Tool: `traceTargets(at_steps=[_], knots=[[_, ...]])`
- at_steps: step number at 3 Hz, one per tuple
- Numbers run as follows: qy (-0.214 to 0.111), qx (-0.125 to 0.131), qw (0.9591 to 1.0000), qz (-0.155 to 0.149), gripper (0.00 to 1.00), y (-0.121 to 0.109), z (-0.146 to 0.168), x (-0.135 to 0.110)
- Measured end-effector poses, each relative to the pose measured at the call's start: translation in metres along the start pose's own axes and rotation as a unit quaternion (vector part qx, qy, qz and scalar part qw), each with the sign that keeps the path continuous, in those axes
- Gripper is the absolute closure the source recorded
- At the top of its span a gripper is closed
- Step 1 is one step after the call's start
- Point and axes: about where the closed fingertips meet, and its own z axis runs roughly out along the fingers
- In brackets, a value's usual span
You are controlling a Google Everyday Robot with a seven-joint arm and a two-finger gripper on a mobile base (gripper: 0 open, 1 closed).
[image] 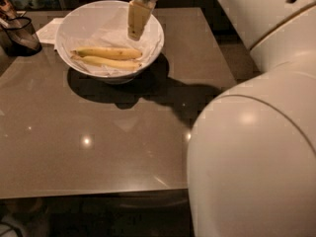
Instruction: Pick banana from white bowl
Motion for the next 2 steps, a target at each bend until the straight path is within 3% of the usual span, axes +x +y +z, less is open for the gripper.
traceTargets(at_steps=[1,2], knots=[[0.011,-0.006,0.9999,-0.005,0.31,-0.006,0.019,-0.008],[0.019,-0.011,0.9997,-0.010,0.34,-0.008,0.031,-0.015]])
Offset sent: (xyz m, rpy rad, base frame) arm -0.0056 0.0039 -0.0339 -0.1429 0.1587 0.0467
